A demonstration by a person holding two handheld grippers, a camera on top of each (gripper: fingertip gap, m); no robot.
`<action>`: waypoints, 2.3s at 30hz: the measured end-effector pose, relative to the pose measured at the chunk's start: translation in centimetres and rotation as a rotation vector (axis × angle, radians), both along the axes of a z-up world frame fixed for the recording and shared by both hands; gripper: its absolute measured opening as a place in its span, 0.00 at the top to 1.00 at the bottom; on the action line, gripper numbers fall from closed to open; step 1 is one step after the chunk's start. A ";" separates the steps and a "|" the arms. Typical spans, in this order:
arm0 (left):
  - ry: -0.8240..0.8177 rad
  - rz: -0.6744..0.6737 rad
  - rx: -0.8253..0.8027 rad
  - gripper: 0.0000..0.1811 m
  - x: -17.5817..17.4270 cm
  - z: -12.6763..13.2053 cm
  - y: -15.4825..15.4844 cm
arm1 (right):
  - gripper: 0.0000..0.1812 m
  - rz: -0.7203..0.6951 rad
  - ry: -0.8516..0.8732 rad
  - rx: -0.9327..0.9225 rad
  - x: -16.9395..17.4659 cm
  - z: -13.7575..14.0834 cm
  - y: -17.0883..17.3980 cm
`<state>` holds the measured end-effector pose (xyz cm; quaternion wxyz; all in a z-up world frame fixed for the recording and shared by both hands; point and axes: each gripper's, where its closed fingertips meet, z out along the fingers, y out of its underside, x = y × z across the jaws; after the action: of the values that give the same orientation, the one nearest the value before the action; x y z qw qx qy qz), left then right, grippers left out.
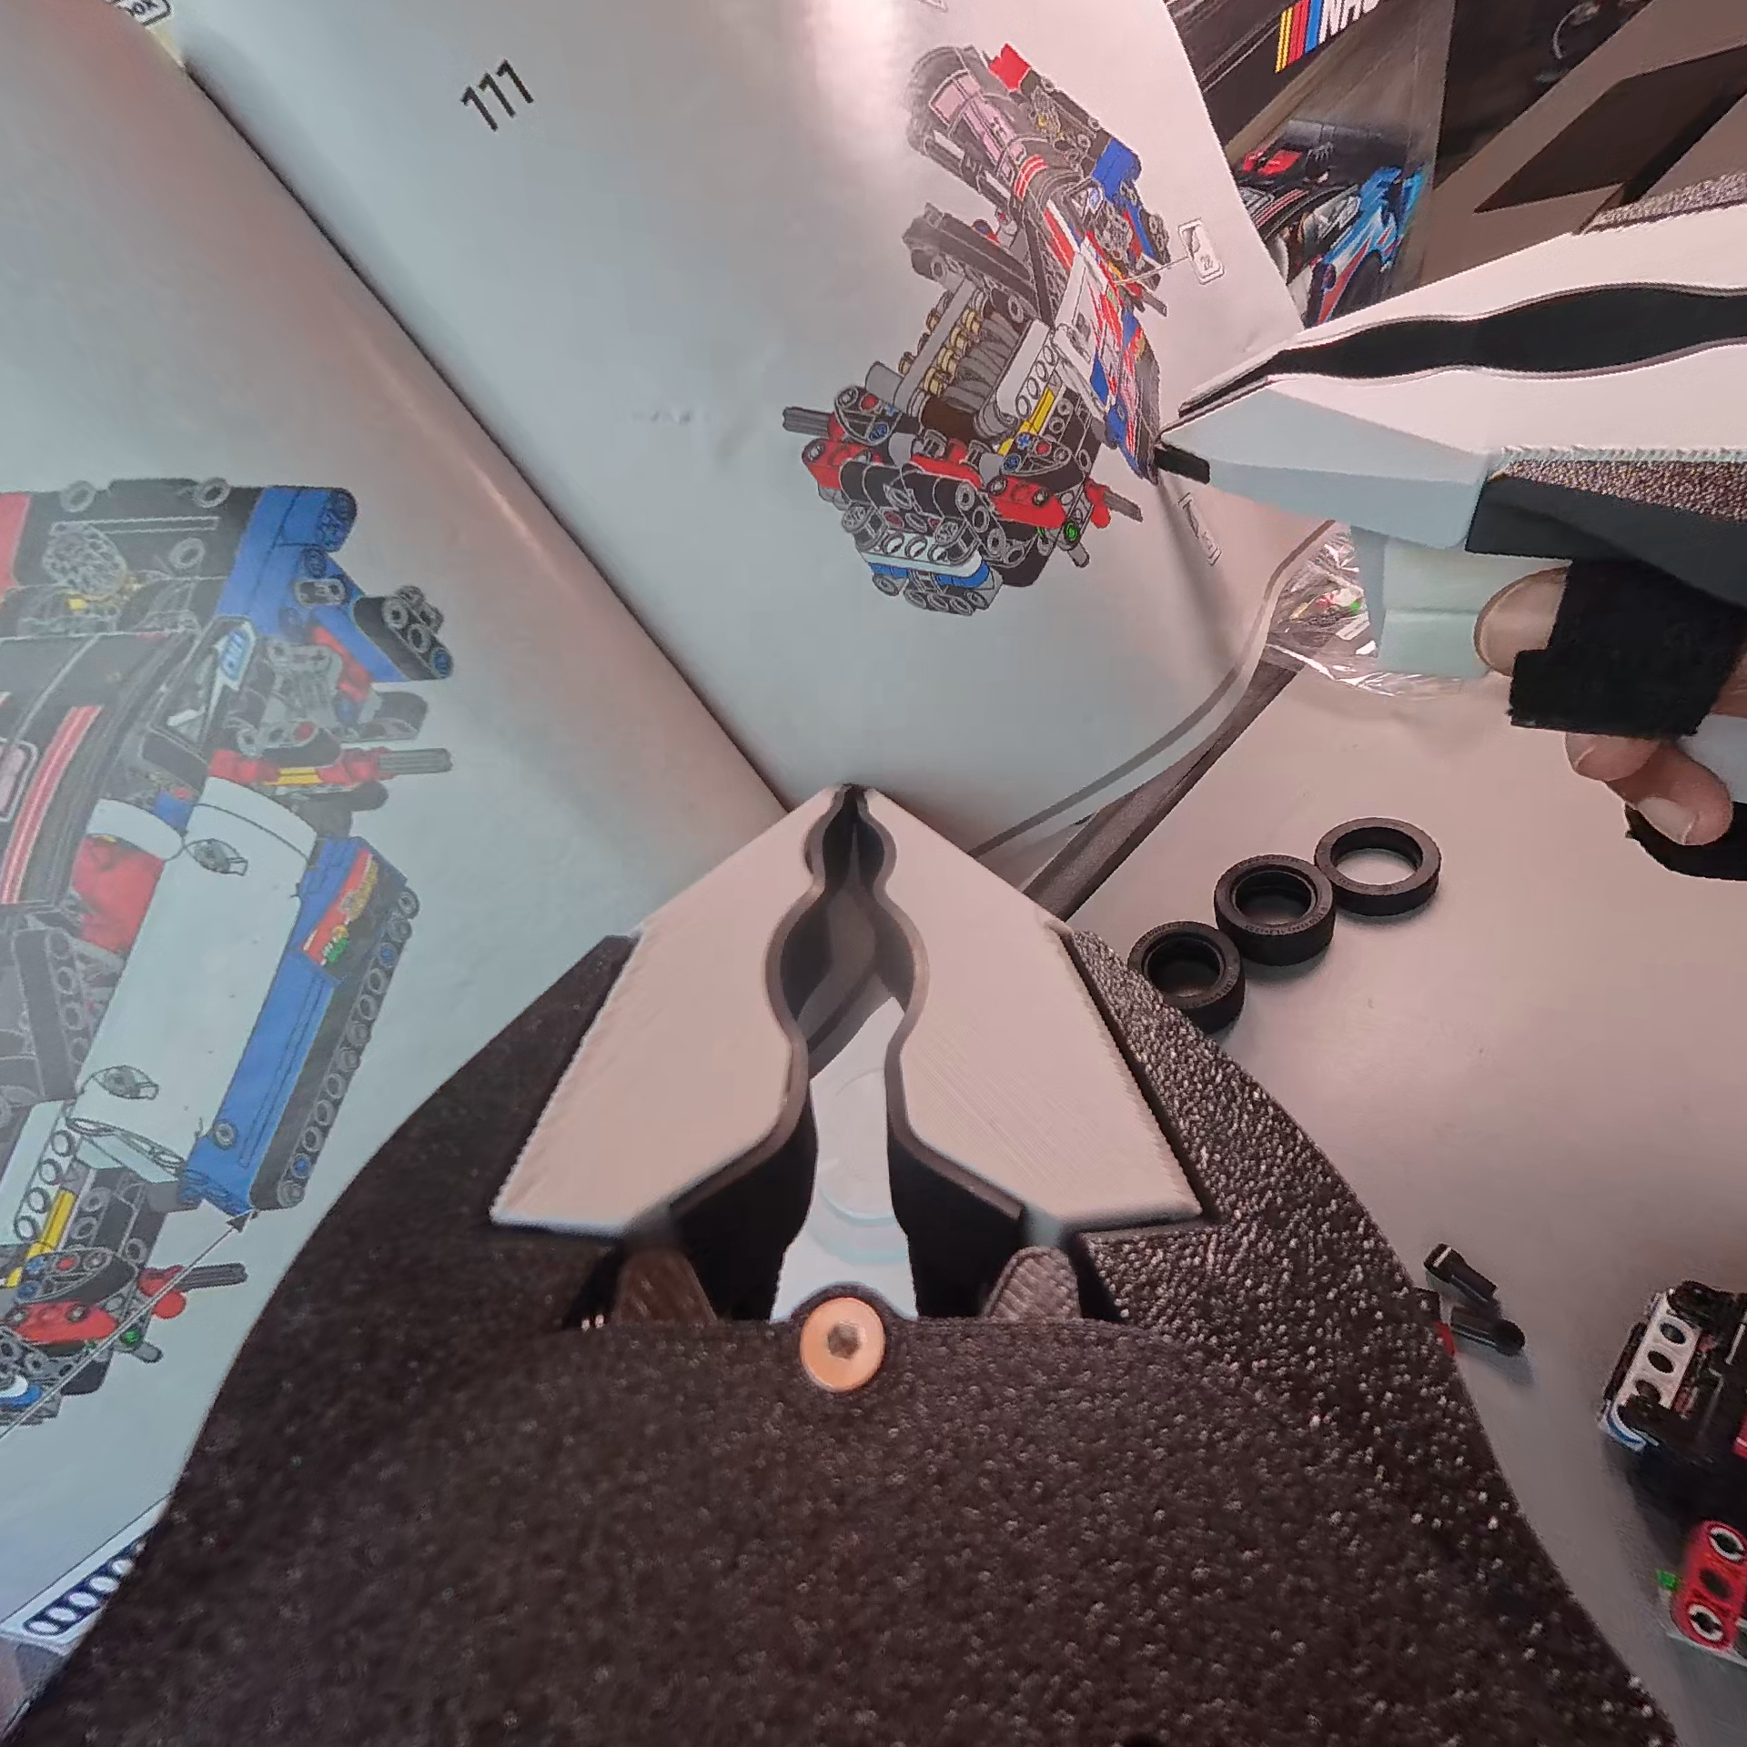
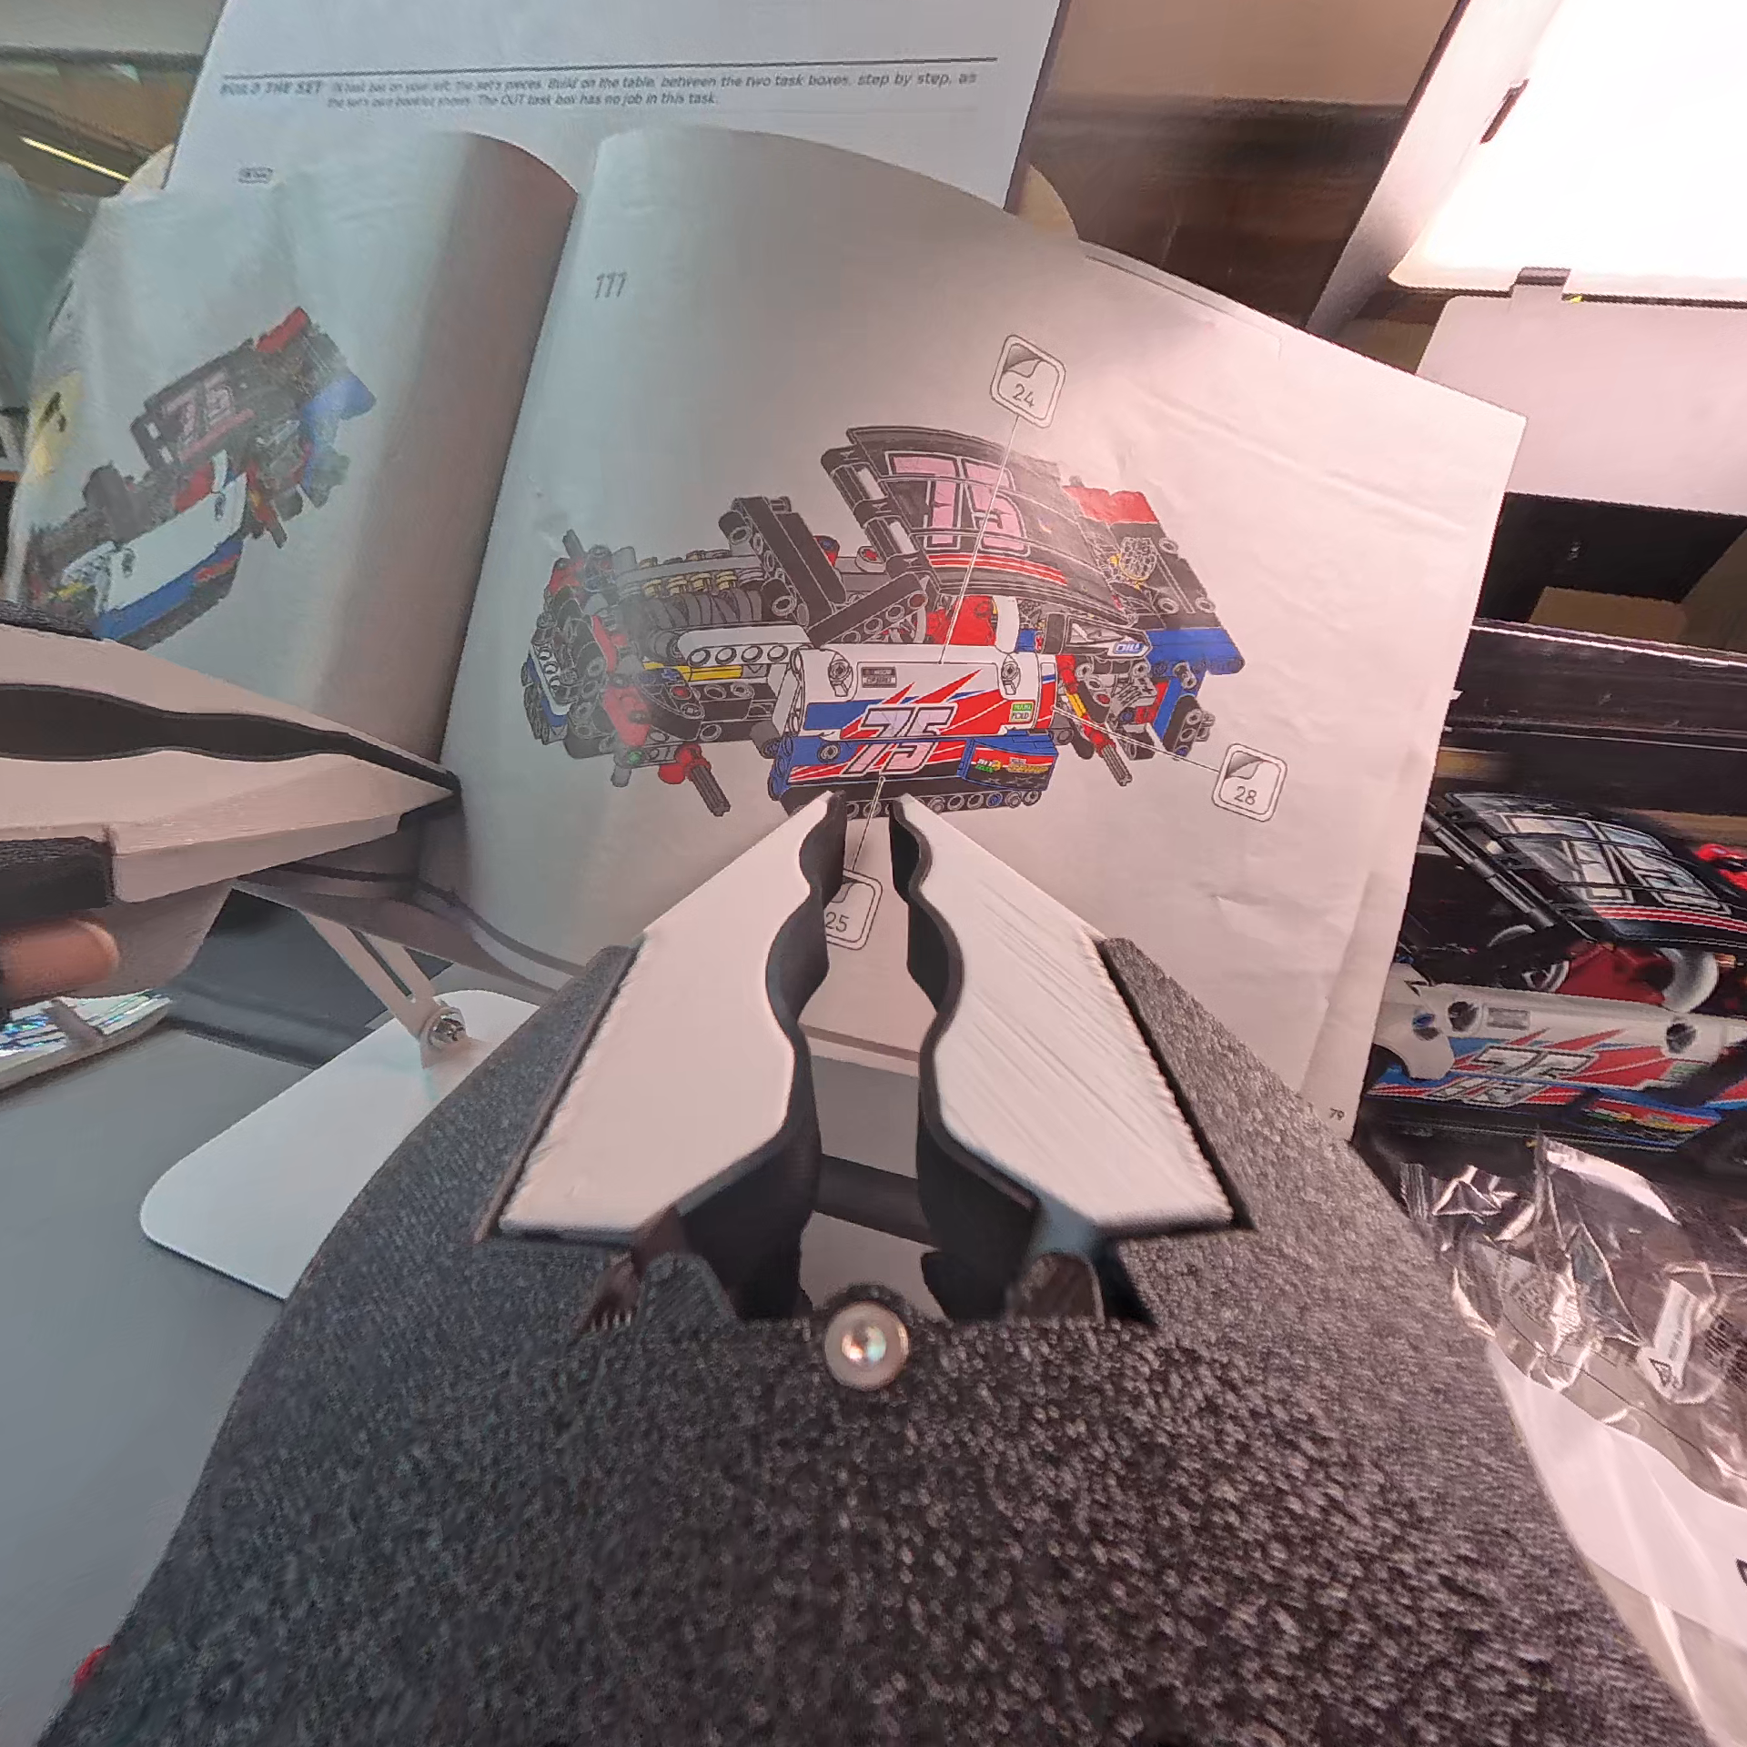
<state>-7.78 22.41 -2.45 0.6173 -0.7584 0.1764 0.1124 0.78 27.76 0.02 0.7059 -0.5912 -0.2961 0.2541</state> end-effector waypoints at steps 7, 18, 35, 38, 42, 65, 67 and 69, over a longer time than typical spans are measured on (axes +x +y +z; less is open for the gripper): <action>-0.077 -0.029 0.040 0.97 0.5 0.5 -0.7 | 0.92 0.100 -0.047 0.100 -2.1 0.2 -3.9; -0.250 0.018 0.190 0.96 -3.2 0.6 -5.3 | 0.85 0.007 -0.192 0.100 -3.1 -1.6 -1.9; -0.435 0.198 0.227 0.65 -13.3 0.0 -7.1 | 0.85 -0.006 -0.202 0.105 -3.1 -1.7 -2.0; -0.413 0.219 0.235 0.43 -13.4 0.0 -6.8 | 0.85 -0.003 -0.212 0.107 -3.0 -1.8 -2.1; -0.428 0.245 0.212 0.34 -13.7 -0.4 -5.8 | 0.85 -0.002 -0.226 0.110 -2.9 -2.0 -2.1; -0.360 0.261 0.261 0.90 -13.4 0.0 -7.0 | 0.85 0.025 -0.241 0.103 -2.4 -2.7 -2.8; -0.364 0.258 0.268 0.90 -13.4 0.1 -7.2 | 0.85 0.026 -0.238 0.100 -2.3 -2.7 -2.9; -0.361 0.257 0.278 0.91 -13.4 0.4 -7.5 | 0.84 0.026 -0.236 0.101 -2.3 -2.7 -3.0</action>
<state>-21.14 14.90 -2.03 0.7176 -0.6904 -0.0516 0.0761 -1.52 24.78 -2.63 0.6917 -0.5766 -0.3972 0.1768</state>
